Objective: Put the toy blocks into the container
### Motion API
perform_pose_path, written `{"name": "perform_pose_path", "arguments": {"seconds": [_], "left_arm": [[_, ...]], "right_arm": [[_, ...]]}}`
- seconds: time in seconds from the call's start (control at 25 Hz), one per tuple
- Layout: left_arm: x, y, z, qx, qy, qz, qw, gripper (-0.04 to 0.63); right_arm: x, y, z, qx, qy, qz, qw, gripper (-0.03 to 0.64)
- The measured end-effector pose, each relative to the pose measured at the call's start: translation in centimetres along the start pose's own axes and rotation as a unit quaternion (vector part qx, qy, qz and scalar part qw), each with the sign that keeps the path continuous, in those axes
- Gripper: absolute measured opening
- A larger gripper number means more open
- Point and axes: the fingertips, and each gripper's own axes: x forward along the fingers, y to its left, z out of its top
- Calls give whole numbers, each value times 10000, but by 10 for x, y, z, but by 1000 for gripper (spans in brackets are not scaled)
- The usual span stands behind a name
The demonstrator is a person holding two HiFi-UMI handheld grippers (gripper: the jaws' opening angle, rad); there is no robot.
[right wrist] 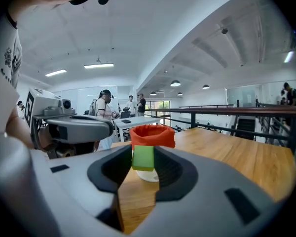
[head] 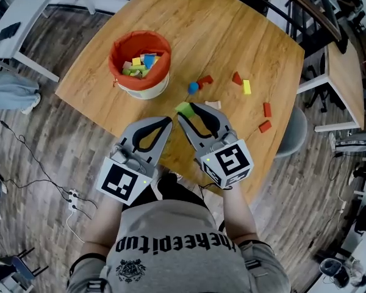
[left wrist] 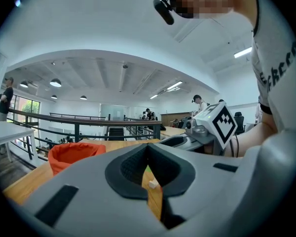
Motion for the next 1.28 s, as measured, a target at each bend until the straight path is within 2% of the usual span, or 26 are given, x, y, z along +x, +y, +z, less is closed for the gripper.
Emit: {"name": "perform_pose_path", "arguments": {"seconds": [0.2,0.68,1.28], "left_arm": [[-7,22,3,27,-71,-55,10000,12],[-17,89,20,153,-169,-596,9980,12],[-18,156,20,187,-196,-1147,9930,12]], "right_arm": [[20,5,16,-28,-101,-58,9999,144],[78,8,48,120,-225,-629,9977,144],[149,2,61,202,-124,-1128,9933,147]]}}
